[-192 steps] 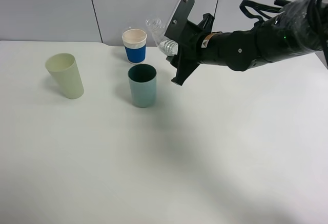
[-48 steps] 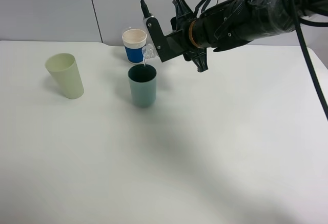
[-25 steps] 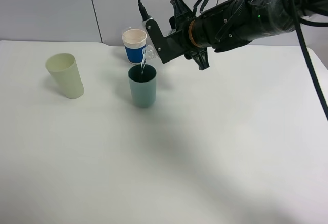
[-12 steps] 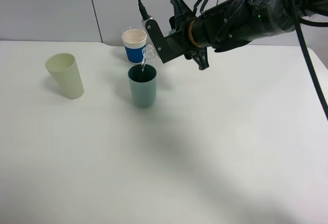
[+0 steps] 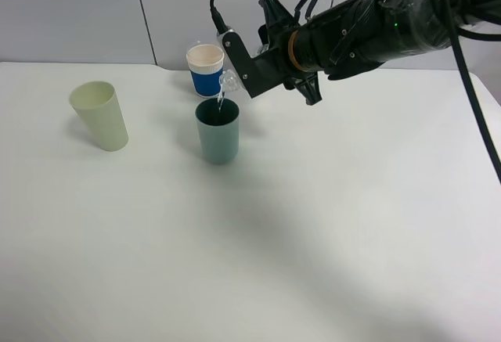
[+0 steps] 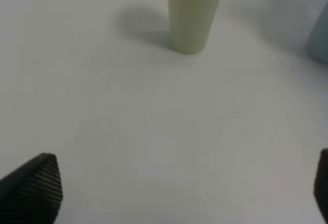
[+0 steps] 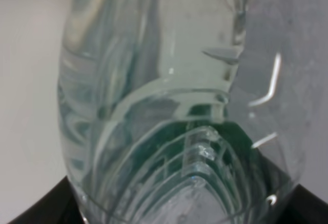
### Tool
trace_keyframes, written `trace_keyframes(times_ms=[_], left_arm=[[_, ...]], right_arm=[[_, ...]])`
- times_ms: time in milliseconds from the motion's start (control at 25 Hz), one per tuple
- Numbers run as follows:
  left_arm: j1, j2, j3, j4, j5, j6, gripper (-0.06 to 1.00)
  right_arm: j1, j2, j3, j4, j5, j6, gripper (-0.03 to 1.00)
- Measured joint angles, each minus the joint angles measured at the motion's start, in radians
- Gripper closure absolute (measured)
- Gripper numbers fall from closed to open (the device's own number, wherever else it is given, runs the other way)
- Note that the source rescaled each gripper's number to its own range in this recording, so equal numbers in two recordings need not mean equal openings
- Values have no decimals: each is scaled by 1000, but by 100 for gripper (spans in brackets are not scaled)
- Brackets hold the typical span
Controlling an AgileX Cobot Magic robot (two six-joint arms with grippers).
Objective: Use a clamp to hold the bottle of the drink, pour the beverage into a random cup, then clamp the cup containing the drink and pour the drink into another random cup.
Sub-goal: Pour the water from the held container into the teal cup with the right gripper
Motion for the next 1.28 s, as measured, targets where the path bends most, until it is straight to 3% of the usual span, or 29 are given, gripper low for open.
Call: trace_keyframes(times_ms=[1280], left_arm=[[0,0,0,0,0,0,-6]], right_arm=[[0,0,0,-50,8,-48,97]])
